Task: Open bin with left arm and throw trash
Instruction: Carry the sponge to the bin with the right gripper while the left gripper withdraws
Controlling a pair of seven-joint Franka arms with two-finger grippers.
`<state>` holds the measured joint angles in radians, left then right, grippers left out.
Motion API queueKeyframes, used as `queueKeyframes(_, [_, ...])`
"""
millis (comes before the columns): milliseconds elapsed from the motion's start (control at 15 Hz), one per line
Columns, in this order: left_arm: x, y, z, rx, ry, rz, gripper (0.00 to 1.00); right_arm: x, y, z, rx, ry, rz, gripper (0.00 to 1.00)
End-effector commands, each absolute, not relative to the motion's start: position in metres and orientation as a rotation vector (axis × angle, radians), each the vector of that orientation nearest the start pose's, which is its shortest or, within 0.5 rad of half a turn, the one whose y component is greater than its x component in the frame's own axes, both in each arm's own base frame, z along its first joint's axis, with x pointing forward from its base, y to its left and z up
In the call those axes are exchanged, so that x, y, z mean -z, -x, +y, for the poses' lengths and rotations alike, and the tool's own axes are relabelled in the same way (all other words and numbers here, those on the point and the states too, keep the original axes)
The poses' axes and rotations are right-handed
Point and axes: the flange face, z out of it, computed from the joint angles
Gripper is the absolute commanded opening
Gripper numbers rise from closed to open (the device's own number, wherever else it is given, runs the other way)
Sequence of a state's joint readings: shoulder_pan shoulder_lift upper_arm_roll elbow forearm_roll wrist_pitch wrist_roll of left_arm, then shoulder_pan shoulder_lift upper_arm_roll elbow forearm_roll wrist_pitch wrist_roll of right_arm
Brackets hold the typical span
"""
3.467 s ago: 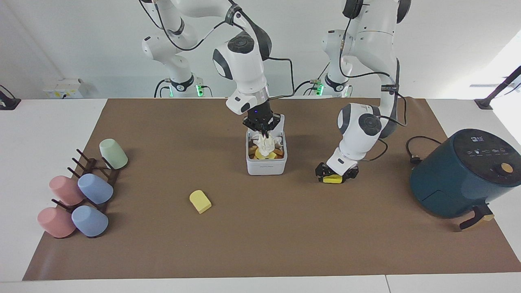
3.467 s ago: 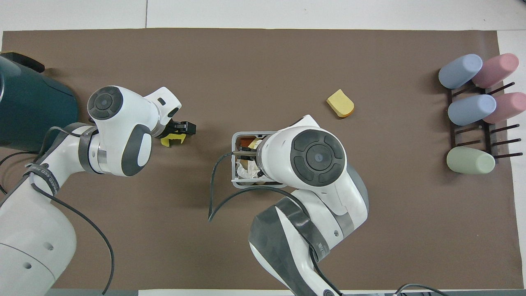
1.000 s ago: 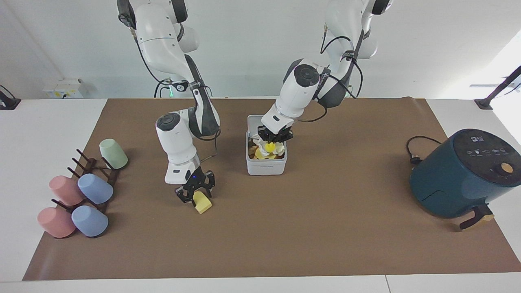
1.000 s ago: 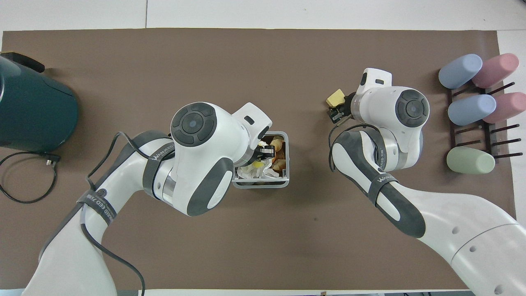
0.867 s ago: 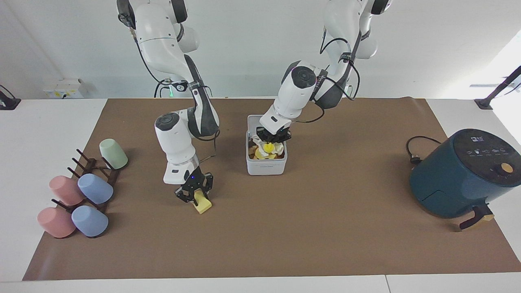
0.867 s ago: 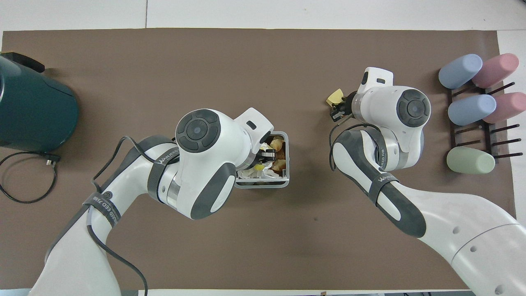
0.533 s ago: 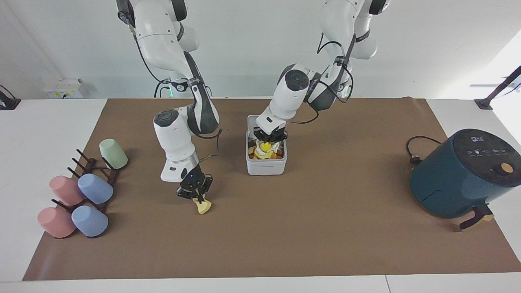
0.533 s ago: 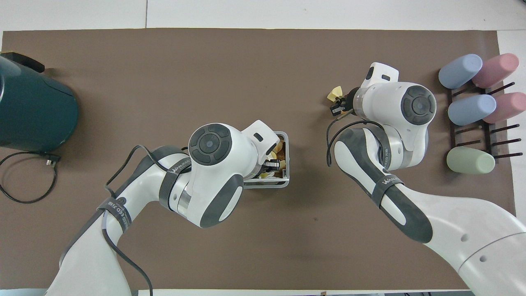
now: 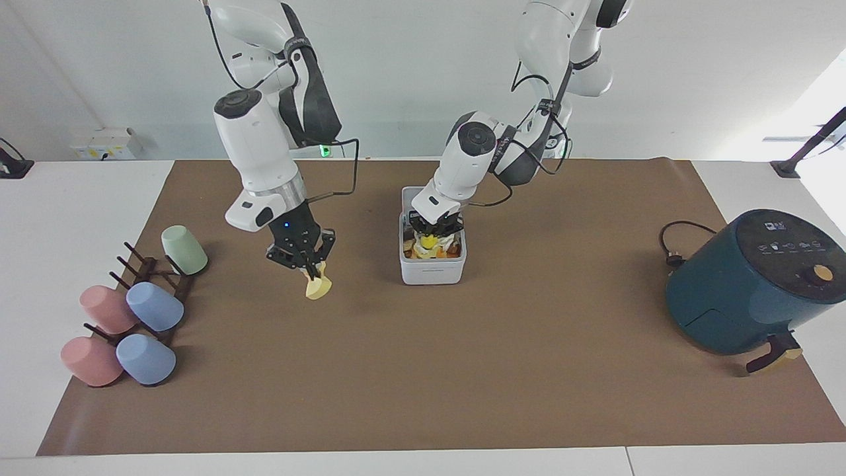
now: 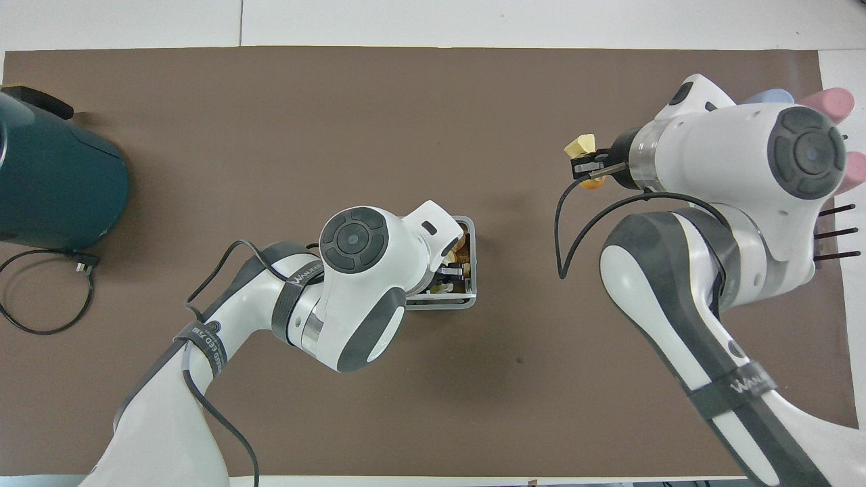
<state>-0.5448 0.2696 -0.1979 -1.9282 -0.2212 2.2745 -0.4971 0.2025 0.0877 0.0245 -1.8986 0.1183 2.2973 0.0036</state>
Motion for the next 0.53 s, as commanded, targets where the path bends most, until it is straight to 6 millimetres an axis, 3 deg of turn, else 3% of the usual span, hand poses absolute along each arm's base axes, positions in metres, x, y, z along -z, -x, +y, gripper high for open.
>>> queueKeyframes(0, [-0.385,-0.463,-0.414,-0.157,3.356,0.165,1.00,-0.517,-0.582,0.136,0.391,2.965,-0.066,0.00])
queueKeyframes(67, [-0.392,-0.467,-0.411,-0.169,3.354,0.155,1.00,-0.524,-0.579,0.134,0.370,2.965,-0.013,0.00])
queueKeyframes(333, [-0.411,-0.469,-0.410,-0.160,3.360,0.153,1.00,-0.522,-0.574,0.129,0.313,2.978,0.088,0.00])
queueKeyframes(467, [-0.420,-0.466,-0.409,-0.165,3.358,0.160,1.00,-0.521,-0.573,0.141,0.313,2.968,0.136,0.00])
